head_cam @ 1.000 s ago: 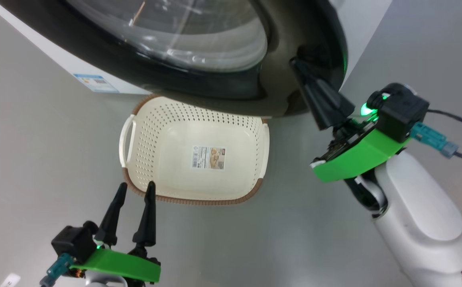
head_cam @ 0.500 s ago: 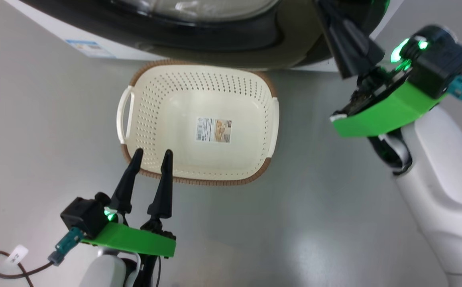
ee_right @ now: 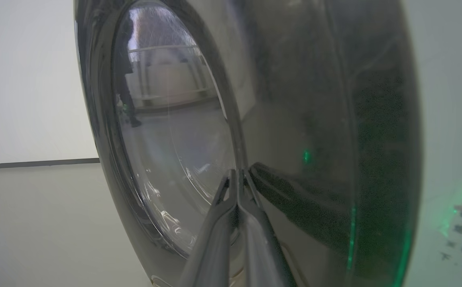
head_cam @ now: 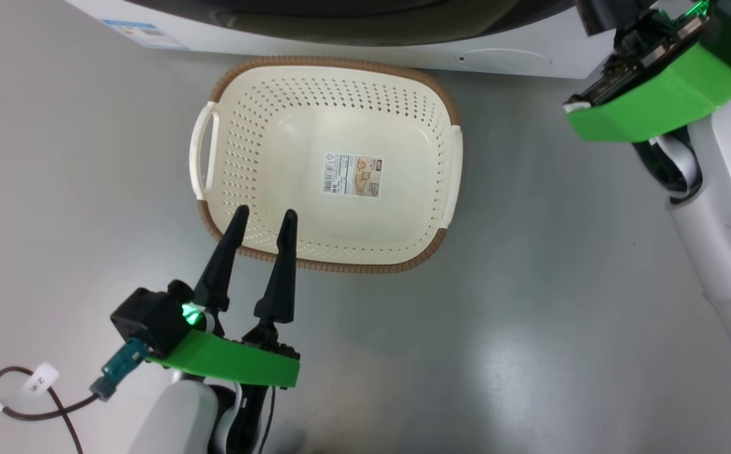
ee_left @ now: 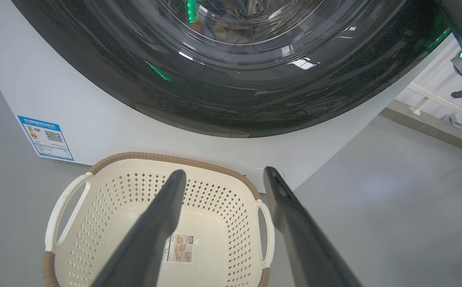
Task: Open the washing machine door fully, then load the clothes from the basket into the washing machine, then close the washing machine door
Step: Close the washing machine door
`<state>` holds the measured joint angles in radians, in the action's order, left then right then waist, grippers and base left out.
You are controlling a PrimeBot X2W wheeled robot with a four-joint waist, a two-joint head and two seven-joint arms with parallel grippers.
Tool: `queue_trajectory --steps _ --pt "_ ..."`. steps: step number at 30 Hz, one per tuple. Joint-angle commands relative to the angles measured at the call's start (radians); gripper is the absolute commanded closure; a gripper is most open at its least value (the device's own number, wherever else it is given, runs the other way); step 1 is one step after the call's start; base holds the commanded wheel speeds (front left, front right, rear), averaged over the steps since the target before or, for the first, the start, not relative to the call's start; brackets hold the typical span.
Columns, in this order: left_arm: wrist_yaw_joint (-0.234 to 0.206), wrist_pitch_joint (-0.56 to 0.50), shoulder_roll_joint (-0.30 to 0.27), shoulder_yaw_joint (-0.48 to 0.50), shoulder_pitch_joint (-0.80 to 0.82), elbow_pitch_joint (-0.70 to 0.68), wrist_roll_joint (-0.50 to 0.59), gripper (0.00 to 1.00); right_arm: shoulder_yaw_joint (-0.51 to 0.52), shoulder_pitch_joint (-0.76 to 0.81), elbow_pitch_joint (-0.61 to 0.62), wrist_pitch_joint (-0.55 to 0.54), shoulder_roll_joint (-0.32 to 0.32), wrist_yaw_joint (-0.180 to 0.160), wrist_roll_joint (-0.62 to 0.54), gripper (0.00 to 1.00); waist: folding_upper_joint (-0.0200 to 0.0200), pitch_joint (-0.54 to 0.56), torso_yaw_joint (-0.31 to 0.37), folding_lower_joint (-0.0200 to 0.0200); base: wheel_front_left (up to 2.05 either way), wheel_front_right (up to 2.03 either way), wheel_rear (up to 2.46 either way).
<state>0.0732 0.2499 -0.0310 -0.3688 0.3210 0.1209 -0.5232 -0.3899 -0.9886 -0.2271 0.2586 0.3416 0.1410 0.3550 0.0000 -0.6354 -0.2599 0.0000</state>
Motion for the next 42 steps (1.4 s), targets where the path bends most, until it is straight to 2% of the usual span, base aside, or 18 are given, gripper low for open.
queue_trajectory --steps 1,9,18,19,20,22,24,26,36,42 --pt "-0.008 0.012 -0.019 0.022 0.001 -0.025 -0.004 0.0 0.031 -0.019 0.006 0.003 0.001 -0.01 -0.006 1.0 0.0 -0.002 -0.006 0.0 0.0 0.0 0.0" --pt "-0.015 0.012 -0.019 0.026 0.004 -0.022 -0.007 0.0 0.034 -0.024 -0.012 0.003 0.006 -0.01 -0.015 1.0 0.0 0.014 -0.002 0.0 0.0 0.0 0.0" --pt "0.002 0.012 -0.019 0.083 -0.011 -0.027 0.026 0.0 -0.001 0.07 0.028 0.003 -0.013 -0.01 -0.008 1.0 0.0 0.089 0.051 0.0 0.0 0.0 0.0" --pt "0.003 0.012 -0.019 0.094 -0.014 -0.024 0.034 0.0 -0.004 0.087 0.036 0.003 -0.016 -0.01 -0.005 0.82 0.0 0.102 0.06 0.0 0.0 0.0 0.0" --pt "0.004 0.012 -0.019 0.105 -0.019 -0.017 0.037 0.0 -0.005 0.106 0.046 0.003 -0.018 -0.01 -0.003 0.7 0.0 0.117 0.068 0.0 0.0 0.0 0.0" --pt "0.004 0.012 -0.019 0.123 -0.029 0.01 0.043 0.0 0.013 0.151 0.07 0.003 -0.028 -0.01 0.0 0.53 0.0 0.149 0.086 0.0 0.0 0.0 0.0" --pt "-0.005 0.012 -0.019 0.145 -0.038 0.039 0.045 0.0 0.029 0.203 0.09 0.003 -0.033 -0.01 -0.001 0.17 0.0 0.185 0.102 0.0 0.0 0.0 0.0" --pt "-0.005 0.012 -0.019 0.164 -0.047 0.065 0.035 0.0 0.041 0.257 0.105 0.003 -0.038 -0.01 -0.005 0.0 0.0 0.224 0.12 0.0 0.0 0.0 0.0" --pt "0.005 0.012 -0.019 0.246 -0.145 0.139 0.049 0.0 0.121 0.511 0.136 0.003 -0.098 -0.01 -0.015 0.0 0.0 0.415 0.21 0.0 0.0 0.0 0.0" --pt "0.007 0.012 -0.019 0.293 -0.236 0.151 0.088 0.0 0.161 0.665 0.134 0.003 -0.11 -0.01 -0.033 0.0 0.0 0.532 0.254 0.0 0.0 0.0 0.0"
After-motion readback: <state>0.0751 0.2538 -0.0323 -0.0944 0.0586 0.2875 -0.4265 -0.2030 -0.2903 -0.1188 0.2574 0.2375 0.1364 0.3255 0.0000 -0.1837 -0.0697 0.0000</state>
